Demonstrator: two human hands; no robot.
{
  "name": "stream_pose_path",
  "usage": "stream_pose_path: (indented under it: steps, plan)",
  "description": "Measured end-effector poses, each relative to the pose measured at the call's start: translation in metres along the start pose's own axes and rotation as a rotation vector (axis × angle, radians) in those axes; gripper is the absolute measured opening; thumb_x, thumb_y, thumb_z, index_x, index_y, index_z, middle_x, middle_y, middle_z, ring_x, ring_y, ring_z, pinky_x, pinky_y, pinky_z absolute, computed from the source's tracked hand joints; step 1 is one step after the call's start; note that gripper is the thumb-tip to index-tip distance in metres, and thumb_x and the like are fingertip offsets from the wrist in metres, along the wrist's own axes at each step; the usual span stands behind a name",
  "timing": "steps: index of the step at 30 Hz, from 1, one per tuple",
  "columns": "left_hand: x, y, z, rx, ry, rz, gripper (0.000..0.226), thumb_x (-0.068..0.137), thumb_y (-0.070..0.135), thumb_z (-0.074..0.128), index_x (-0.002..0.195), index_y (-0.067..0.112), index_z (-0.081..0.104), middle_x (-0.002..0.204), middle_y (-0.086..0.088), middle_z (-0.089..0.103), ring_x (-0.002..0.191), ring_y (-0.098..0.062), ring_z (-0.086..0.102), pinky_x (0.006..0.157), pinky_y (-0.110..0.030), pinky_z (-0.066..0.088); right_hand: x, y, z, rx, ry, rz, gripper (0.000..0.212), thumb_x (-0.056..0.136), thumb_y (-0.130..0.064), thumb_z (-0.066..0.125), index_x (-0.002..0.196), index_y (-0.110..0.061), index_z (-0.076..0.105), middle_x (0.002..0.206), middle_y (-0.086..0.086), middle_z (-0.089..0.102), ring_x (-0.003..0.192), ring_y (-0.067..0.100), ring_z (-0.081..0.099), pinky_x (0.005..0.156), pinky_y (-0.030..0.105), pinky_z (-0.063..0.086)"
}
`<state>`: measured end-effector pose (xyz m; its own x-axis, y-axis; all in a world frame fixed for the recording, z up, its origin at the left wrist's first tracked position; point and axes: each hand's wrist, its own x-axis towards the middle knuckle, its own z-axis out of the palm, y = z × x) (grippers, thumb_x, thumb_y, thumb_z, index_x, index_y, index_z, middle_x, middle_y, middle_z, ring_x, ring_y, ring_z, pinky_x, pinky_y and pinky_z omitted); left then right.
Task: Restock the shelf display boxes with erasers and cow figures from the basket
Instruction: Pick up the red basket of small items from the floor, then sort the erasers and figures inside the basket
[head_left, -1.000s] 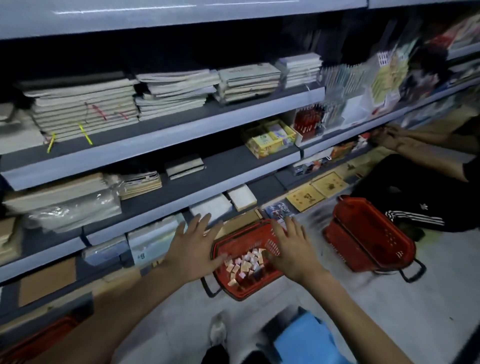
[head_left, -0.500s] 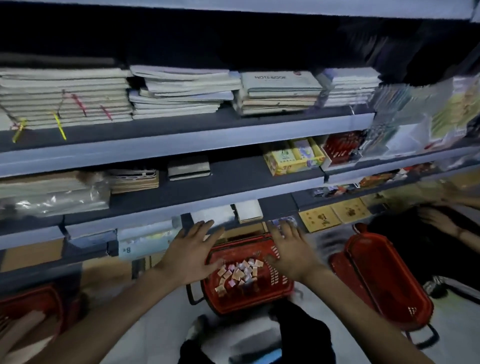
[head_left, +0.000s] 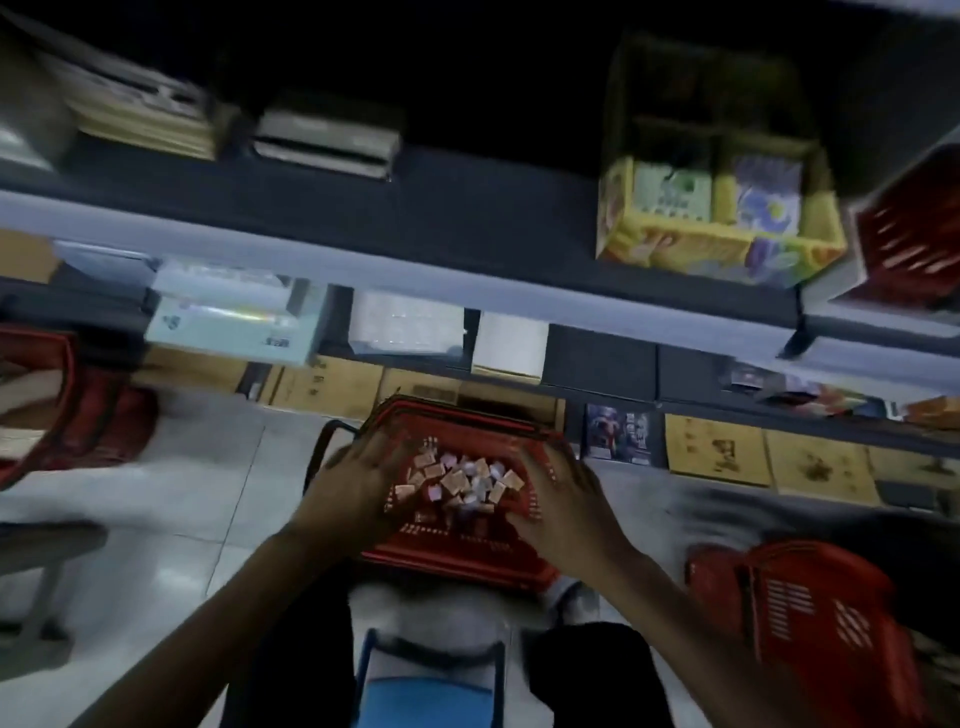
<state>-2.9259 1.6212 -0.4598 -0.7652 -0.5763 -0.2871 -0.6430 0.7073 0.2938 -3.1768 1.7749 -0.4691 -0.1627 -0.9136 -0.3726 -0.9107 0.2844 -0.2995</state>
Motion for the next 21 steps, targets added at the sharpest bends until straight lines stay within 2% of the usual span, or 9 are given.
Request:
stream_pose_path:
  steps: [4,7,10,13,16,18,21]
  plan:
    - [0.035,-0.033,0.090,0.110,0.007,0.066,0.097,0.077,0.055,0.076,0.156,0.027,0.027,0.147,-0.017,0.054,0.130,-0.039,0.057,0.100,-0.050,0.052,0.037,0.026,0.080,0.036,0.007,0.007,0.077,0.092,-0.063,0.046,0.157,-0.023,0.034,0.161,0.004,0.029,0.147,0.030,0.034,0.119,0.045,0.034]
    - [0.065,-0.064,0.152,0.173,-0.020,0.120,0.095,0.070,0.054,0.075,0.152,0.024,0.038,0.147,-0.017,0.054,0.130,-0.039,0.056,0.101,-0.051,0.051,0.066,0.043,0.147,0.055,-0.030,-0.006,0.075,0.097,-0.060,0.052,0.160,-0.028,0.026,0.164,0.001,0.024,0.147,0.026,0.032,0.117,0.039,0.032]
    - [0.090,-0.090,0.205,0.211,0.044,0.165,0.075,0.087,0.060,0.056,0.152,0.024,0.044,0.153,-0.013,0.047,0.137,-0.036,0.049,0.109,-0.049,0.044,0.101,0.064,0.211,0.017,-0.003,-0.032,0.080,0.094,-0.066,0.047,0.160,-0.027,0.026,0.164,0.005,0.025,0.149,0.031,0.031,0.118,0.044,0.035]
    - [0.113,-0.115,0.253,0.236,0.114,0.194,0.069,0.096,0.068,0.037,0.149,0.025,0.050,0.152,-0.012,0.049,0.136,-0.034,0.049,0.108,-0.048,0.043,0.128,0.086,0.267,-0.026,0.005,-0.020,0.083,0.092,-0.071,0.042,0.161,-0.029,0.022,0.167,0.005,0.018,0.153,0.030,0.022,0.120,0.046,0.033]
    - [0.138,-0.129,0.289,0.323,0.120,0.261,0.073,0.091,0.069,0.044,0.148,0.024,0.051,0.151,-0.014,0.050,0.136,-0.037,0.051,0.108,-0.051,0.045,0.139,0.107,0.310,-0.056,0.061,-0.025,0.086,0.090,-0.074,0.036,0.161,-0.027,0.021,0.169,0.008,0.014,0.156,0.031,0.012,0.122,0.050,0.029]
    - [0.152,-0.132,0.303,0.387,0.134,0.339,0.074,0.088,0.067,0.047,0.147,0.024,0.052,0.152,-0.013,0.050,0.136,-0.035,0.051,0.108,-0.051,0.045,0.145,0.116,0.327,-0.115,0.087,-0.084,0.084,0.093,-0.066,0.045,0.162,-0.023,0.021,0.169,0.012,0.012,0.157,0.032,0.008,0.124,0.051,0.023]
    - [0.148,-0.122,0.303,0.431,0.197,0.348,0.075,0.090,0.070,0.048,0.153,0.029,0.043,0.158,-0.009,0.042,0.139,-0.031,0.046,0.109,-0.050,0.043,0.143,0.116,0.326,-0.164,0.192,-0.116,0.082,0.094,-0.055,0.056,0.162,-0.022,0.022,0.168,0.013,0.015,0.157,0.033,0.010,0.125,0.050,0.020]
